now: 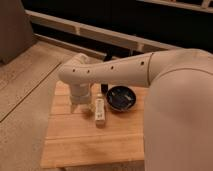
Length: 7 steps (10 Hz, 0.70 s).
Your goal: Knock the eraser over
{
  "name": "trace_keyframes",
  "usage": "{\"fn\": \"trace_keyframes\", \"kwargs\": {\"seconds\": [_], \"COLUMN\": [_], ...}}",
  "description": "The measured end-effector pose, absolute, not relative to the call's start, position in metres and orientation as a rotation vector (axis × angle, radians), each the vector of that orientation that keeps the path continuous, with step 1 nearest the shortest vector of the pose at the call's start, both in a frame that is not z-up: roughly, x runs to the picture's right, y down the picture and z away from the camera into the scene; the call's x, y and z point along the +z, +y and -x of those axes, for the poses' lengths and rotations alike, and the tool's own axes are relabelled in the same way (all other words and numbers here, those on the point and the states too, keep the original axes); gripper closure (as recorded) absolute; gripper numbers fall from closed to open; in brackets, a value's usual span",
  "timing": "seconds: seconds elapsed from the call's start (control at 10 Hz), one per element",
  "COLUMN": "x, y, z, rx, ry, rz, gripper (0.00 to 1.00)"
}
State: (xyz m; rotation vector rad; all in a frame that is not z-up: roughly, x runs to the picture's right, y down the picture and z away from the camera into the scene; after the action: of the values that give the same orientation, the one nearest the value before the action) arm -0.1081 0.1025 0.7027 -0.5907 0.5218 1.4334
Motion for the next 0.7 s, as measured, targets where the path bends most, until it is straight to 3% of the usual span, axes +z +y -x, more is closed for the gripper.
{"fn": "trace_keyframes", "kwargs": {"seconds": [0.4, 0.7], "x": [0.703, 0.719], "y": [0.101, 0.071], "z": [0.109, 0.092], "rx": [1.431, 1.390], "ry": [0.519, 0.552], "rz": [0.589, 0.503], "gripper": [0.35, 0.35]}}
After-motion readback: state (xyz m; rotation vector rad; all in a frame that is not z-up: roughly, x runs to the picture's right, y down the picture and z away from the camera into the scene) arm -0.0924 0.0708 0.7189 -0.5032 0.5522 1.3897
